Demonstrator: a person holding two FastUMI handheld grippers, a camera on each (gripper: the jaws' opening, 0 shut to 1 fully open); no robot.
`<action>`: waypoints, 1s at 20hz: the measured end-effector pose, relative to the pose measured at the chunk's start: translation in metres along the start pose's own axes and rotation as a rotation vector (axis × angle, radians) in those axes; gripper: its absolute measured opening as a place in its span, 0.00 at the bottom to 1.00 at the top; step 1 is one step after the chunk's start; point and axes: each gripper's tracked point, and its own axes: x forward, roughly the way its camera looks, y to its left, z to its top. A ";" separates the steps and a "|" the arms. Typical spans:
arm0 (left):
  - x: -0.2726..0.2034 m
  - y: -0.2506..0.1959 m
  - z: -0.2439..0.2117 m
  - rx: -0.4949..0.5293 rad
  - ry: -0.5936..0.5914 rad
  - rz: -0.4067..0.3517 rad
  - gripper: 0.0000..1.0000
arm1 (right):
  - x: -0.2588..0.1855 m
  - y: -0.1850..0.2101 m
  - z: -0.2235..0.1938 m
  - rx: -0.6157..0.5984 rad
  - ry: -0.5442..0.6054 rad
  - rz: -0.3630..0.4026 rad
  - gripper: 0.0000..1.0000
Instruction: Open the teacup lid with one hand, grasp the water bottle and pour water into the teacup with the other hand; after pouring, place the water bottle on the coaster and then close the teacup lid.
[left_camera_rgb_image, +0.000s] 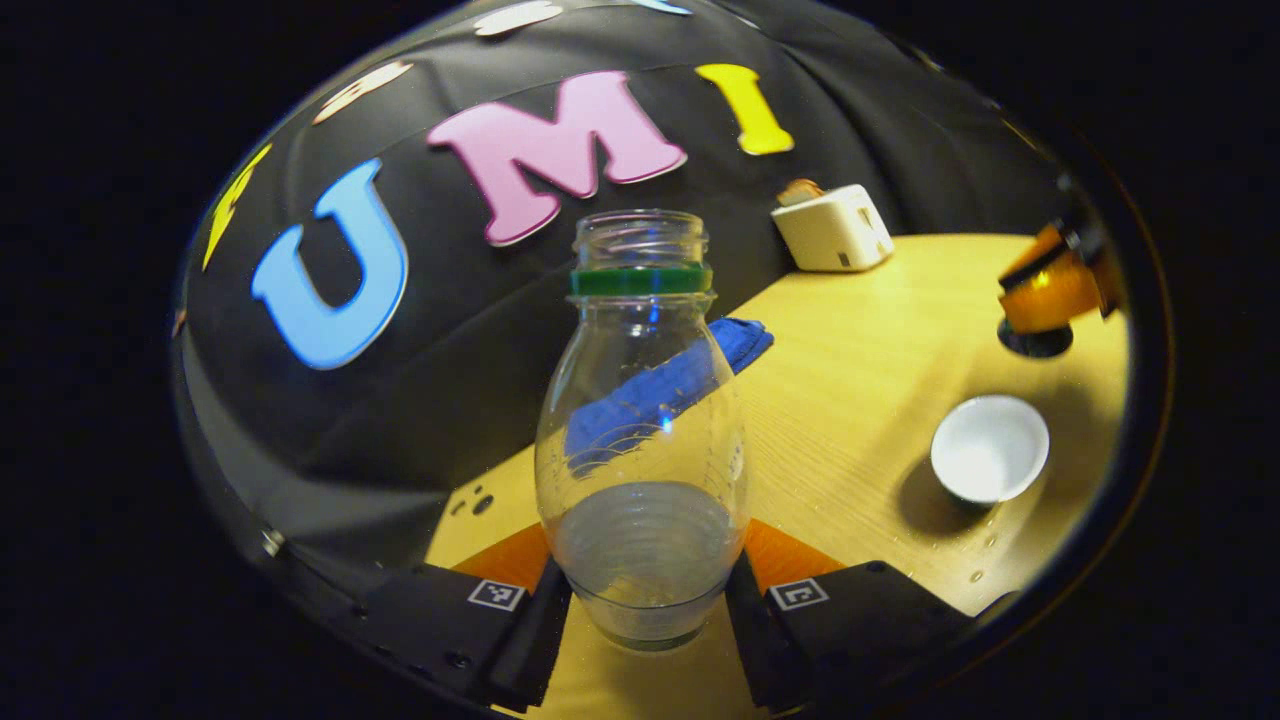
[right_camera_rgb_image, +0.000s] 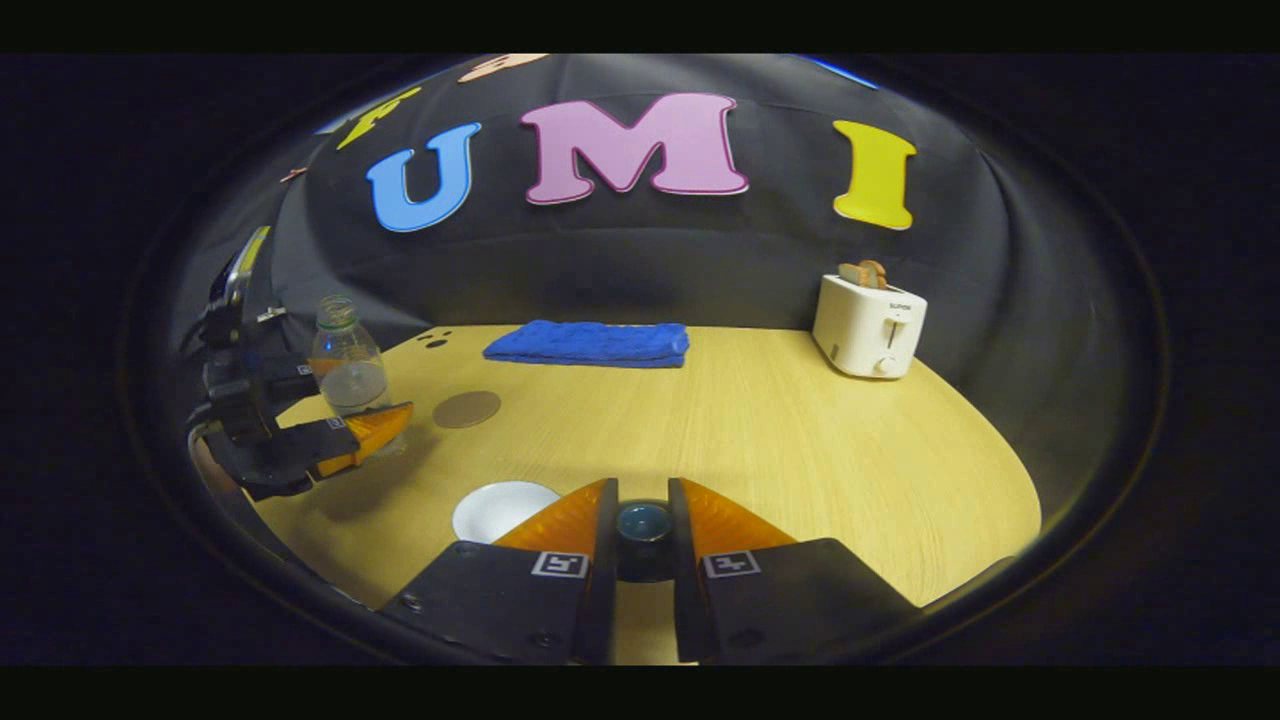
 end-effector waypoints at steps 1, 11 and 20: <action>0.002 -0.001 0.002 0.052 0.004 -0.008 0.73 | -0.003 -0.006 -0.002 0.007 0.000 -0.010 0.27; 0.008 -0.018 0.011 0.567 -0.023 -0.031 0.73 | -0.023 -0.045 -0.039 0.096 0.018 -0.091 0.27; 0.018 -0.024 0.021 0.897 -0.054 -0.040 0.73 | -0.017 -0.036 -0.050 0.126 0.017 -0.079 0.31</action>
